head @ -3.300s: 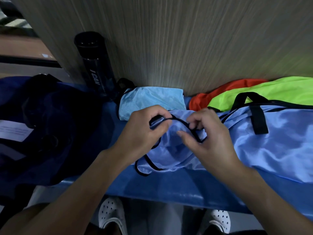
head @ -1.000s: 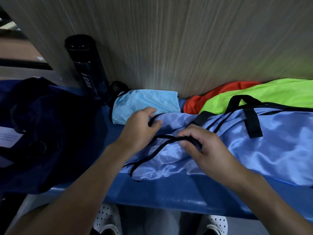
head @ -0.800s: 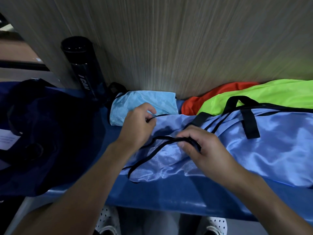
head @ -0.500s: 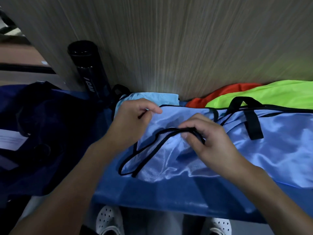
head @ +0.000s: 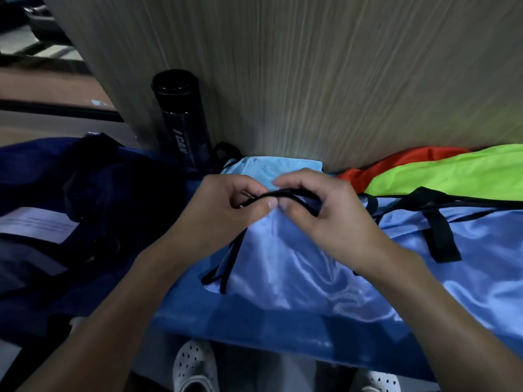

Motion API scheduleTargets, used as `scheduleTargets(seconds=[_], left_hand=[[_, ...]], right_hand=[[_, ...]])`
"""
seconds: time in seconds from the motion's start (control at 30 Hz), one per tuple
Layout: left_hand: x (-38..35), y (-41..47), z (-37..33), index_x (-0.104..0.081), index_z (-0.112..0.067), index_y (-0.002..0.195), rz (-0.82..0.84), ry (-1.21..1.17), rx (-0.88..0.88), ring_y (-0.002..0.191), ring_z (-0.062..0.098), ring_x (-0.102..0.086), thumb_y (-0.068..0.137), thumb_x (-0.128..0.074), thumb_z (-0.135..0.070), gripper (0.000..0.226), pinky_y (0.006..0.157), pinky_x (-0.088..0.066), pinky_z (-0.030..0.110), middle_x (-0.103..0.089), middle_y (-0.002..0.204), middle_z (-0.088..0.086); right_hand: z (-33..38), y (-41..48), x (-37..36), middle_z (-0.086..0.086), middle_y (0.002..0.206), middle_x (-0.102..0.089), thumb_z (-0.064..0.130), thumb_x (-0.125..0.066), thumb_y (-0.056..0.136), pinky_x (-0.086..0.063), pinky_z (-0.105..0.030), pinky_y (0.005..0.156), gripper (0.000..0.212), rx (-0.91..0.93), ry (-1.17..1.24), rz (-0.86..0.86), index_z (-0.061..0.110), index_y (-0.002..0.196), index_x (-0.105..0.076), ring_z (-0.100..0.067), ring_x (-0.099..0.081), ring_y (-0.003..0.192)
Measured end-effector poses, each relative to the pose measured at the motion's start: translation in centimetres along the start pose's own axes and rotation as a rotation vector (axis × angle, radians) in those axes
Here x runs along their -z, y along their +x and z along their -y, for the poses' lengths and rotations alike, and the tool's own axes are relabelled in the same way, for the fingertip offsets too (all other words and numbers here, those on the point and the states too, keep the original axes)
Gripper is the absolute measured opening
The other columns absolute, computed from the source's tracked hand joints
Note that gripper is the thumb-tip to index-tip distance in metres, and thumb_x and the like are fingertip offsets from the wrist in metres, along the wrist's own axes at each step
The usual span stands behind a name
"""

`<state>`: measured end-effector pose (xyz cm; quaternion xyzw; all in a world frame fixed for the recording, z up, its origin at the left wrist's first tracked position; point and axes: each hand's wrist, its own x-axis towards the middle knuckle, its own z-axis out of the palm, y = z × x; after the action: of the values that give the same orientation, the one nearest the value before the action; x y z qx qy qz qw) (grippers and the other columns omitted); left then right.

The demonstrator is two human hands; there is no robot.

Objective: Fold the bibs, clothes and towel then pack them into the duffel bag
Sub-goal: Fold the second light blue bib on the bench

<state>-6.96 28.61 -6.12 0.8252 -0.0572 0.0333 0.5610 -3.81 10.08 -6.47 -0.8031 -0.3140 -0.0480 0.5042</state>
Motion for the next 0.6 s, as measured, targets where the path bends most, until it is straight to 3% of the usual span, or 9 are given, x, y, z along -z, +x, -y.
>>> scheduleTargets(seconds=[0.07, 0.17, 0.27, 0.33, 0.47, 0.53, 0.6], left_hand=[[0.6, 0.4, 0.8, -0.073, -0.012, 0.077, -0.062, 0.027, 0.046, 0.058, 0.012, -0.046, 0.087, -0.073, -0.013, 0.010, 0.057, -0.037, 0.028, -0.060, 0.061, 0.016], [1.6, 1.2, 2.7, -0.072, -0.007, 0.079, -0.200, 0.125, 0.114, 0.058, 0.005, -0.052, 0.087, -0.071, -0.008, 0.008, 0.057, -0.042, 0.020, -0.070, 0.071, 0.013], [2.2, 1.3, 4.3, -0.068, -0.017, 0.083, -0.243, 0.358, 0.207, 0.058, 0.006, -0.061, 0.087, -0.064, -0.008, 0.010, 0.051, -0.043, 0.011, -0.069, 0.073, 0.001], [2.0, 1.0, 4.9, -0.064, -0.017, 0.094, -0.170, 0.487, 0.225, 0.074, 0.015, -0.065, 0.087, -0.057, -0.008, 0.014, 0.060, -0.049, 0.020, -0.068, 0.083, 0.000], [1.0, 0.4, 5.4, -0.058, -0.015, 0.121, -0.149, 0.730, 0.107, 0.102, 0.028, -0.055, 0.086, -0.061, -0.012, 0.035, 0.090, -0.046, 0.039, -0.055, 0.115, 0.008], [0.2, 0.2, 4.7, -0.060, -0.017, 0.113, -0.151, 0.801, -0.038, 0.100, 0.025, -0.052, 0.086, -0.064, -0.013, 0.028, 0.089, -0.045, 0.042, -0.054, 0.112, 0.004], [-0.6, -0.1, 4.3, -0.059, -0.022, 0.094, -0.029, 0.689, -0.120, 0.083, 0.017, -0.053, 0.086, -0.061, -0.010, 0.014, 0.075, -0.048, 0.038, -0.056, 0.093, -0.004]], right_hand=[[-0.5, 0.1, -0.2, 0.009, 0.103, -0.064, 0.013, -0.065, 0.084, -0.045, -0.030, 0.093, 0.033, 0.022, -0.134, -0.051, 0.014, 0.116, -0.064, -0.011, -0.060, 0.102], [-1.5, -0.5, 0.0, 0.003, 0.109, -0.061, 0.016, -0.065, 0.081, -0.045, -0.047, 0.087, 0.036, 0.113, -0.395, -0.070, 0.015, 0.117, -0.063, -0.020, -0.055, 0.099], [-2.0, -2.1, 0.0, 0.001, 0.103, -0.058, 0.014, -0.065, 0.081, -0.047, -0.042, 0.083, 0.034, 0.118, -0.388, 0.027, 0.014, 0.115, -0.064, -0.018, -0.054, 0.094], [-2.4, -3.5, 0.1, 0.004, 0.102, -0.057, 0.018, -0.065, 0.080, -0.045, -0.041, 0.080, 0.034, 0.107, -0.493, 0.088, 0.018, 0.115, -0.063, -0.017, -0.053, 0.094], [-4.2, -5.9, 2.1, 0.010, 0.113, -0.052, 0.031, -0.062, 0.076, -0.025, -0.031, 0.081, 0.052, -0.033, -0.714, 0.234, 0.027, 0.126, -0.050, -0.016, -0.044, 0.102], [-5.3, -6.7, 2.8, 0.009, 0.111, -0.053, 0.033, -0.058, 0.068, -0.019, -0.030, 0.075, 0.058, -0.037, -0.862, 0.286, 0.028, 0.125, -0.049, -0.018, -0.043, 0.100], [-6.0, -7.0, 3.1, 0.007, 0.105, -0.057, 0.030, -0.061, 0.062, -0.021, -0.033, 0.073, 0.055, -0.061, -0.934, 0.305, 0.026, 0.117, -0.057, -0.021, -0.045, 0.097]])
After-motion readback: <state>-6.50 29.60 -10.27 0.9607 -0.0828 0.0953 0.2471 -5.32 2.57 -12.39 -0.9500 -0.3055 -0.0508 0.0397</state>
